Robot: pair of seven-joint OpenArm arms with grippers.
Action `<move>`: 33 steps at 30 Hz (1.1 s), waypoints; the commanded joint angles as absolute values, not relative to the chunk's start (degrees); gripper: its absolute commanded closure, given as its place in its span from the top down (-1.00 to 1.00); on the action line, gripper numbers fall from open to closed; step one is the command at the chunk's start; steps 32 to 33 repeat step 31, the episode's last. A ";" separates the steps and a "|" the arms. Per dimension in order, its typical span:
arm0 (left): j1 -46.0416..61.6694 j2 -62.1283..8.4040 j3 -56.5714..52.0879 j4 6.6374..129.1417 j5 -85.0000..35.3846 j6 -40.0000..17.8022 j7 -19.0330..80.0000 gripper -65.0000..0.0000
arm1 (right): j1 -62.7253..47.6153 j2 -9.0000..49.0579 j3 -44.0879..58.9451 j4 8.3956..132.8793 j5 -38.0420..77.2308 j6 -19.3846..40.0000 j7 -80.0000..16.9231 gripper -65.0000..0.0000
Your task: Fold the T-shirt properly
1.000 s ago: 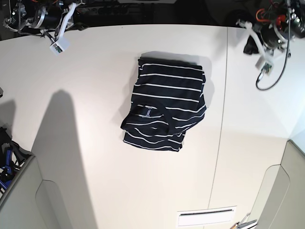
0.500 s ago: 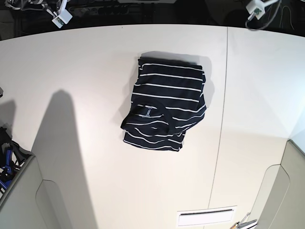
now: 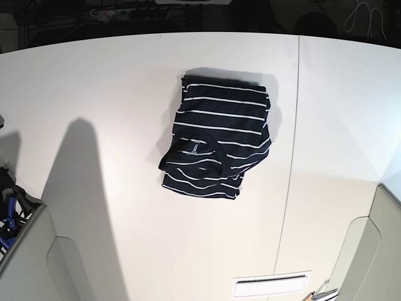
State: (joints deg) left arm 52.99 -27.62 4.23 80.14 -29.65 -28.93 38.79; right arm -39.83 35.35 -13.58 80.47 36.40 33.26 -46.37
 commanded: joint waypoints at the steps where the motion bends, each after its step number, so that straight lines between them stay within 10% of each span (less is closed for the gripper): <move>1: 52.21 -27.75 5.37 77.95 -29.45 -28.29 38.24 -0.95 | -38.44 36.16 -15.07 78.83 36.69 33.43 -46.24 -1.00; 15: 22.33 -17.72 19.38 35.35 -22.28 -25.69 30.35 -0.95 | -15.81 31.81 -36.56 47.22 31.86 33.32 -45.39 -1.00; 33: 17.04 -17.93 25.80 33.80 -22.41 -16.91 31.31 -0.95 | -15.11 28.38 -36.88 43.88 31.92 33.26 -52.29 -1.00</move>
